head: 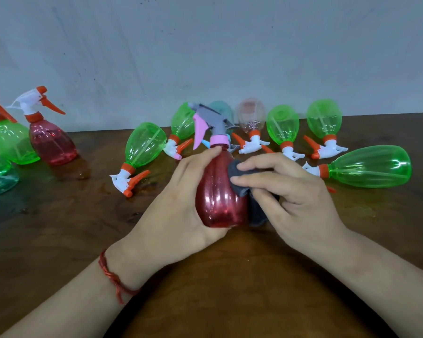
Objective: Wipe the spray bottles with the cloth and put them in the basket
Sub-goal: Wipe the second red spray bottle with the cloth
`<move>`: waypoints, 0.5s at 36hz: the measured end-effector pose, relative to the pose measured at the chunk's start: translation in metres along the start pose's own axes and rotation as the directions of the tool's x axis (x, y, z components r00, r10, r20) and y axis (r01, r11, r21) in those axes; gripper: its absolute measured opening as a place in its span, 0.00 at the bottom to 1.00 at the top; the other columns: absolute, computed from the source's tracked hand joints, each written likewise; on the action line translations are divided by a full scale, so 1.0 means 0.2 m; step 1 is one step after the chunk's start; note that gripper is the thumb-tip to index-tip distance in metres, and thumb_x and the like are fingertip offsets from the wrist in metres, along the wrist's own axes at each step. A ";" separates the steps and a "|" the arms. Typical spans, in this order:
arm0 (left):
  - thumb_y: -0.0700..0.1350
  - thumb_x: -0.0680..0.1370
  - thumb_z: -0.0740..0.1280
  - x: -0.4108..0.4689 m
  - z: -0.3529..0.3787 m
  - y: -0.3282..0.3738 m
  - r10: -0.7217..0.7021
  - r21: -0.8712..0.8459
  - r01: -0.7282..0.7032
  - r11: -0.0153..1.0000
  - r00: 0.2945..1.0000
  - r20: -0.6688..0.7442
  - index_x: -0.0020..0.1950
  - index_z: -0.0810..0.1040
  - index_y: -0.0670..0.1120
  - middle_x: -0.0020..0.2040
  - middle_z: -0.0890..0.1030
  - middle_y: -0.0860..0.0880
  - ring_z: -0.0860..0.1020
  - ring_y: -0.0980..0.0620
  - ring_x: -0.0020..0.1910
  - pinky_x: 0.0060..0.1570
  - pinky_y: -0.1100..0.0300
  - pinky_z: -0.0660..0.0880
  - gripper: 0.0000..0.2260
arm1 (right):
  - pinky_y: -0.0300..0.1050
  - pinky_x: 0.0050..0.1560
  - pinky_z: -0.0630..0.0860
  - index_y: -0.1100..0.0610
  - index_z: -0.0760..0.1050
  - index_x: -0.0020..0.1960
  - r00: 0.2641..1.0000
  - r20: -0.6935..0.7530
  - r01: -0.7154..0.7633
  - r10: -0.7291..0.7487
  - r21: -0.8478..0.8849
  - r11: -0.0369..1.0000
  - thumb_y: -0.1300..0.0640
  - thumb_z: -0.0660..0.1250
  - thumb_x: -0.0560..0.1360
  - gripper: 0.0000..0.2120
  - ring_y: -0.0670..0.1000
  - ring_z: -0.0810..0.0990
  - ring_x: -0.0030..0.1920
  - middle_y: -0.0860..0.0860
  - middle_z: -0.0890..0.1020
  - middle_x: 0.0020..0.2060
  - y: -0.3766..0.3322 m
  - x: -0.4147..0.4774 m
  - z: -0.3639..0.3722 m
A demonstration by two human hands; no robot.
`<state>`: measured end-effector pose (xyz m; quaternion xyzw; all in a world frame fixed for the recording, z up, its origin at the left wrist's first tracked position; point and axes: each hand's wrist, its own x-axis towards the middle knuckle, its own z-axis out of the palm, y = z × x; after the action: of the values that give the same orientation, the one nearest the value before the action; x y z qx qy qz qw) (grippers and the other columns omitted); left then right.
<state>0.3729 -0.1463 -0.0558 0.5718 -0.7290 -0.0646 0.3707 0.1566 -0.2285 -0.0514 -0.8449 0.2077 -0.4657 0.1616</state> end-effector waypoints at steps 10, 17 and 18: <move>0.57 0.65 0.87 0.01 0.01 -0.03 -0.216 -0.151 0.201 0.968 0.972 -0.096 0.82 0.61 0.62 0.77 0.71 0.60 0.74 0.54 0.75 0.71 0.52 0.77 0.51 | 0.39 0.60 0.76 0.53 0.87 0.60 0.976 0.136 0.181 -0.168 -0.089 0.980 0.67 0.69 0.80 0.15 0.51 0.81 0.59 0.47 0.82 0.60 0.02 -0.02 0.03; 0.58 0.66 0.86 0.02 0.01 -0.05 -0.240 -0.206 0.224 0.953 0.969 -0.056 0.82 0.61 0.62 0.78 0.70 0.59 0.74 0.54 0.76 0.72 0.50 0.77 0.51 | 0.37 0.61 0.75 0.52 0.87 0.59 0.985 0.119 0.138 -0.128 -0.078 0.987 0.66 0.68 0.81 0.14 0.48 0.82 0.59 0.46 0.82 0.60 0.00 -0.02 0.02; 0.56 0.66 0.87 0.01 0.01 -0.05 -0.230 -0.211 0.221 0.952 0.973 -0.023 0.83 0.61 0.62 0.78 0.70 0.59 0.73 0.53 0.76 0.72 0.49 0.76 0.52 | 0.37 0.61 0.75 0.52 0.87 0.59 0.991 0.101 0.101 -0.093 -0.075 0.992 0.65 0.67 0.81 0.14 0.47 0.82 0.60 0.45 0.82 0.61 -0.01 -0.02 0.02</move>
<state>0.3793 -0.1512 -0.0604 0.6110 -0.6392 -0.1683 0.4355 0.1587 -0.2238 -0.0546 -0.8815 0.1767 -0.4227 0.1147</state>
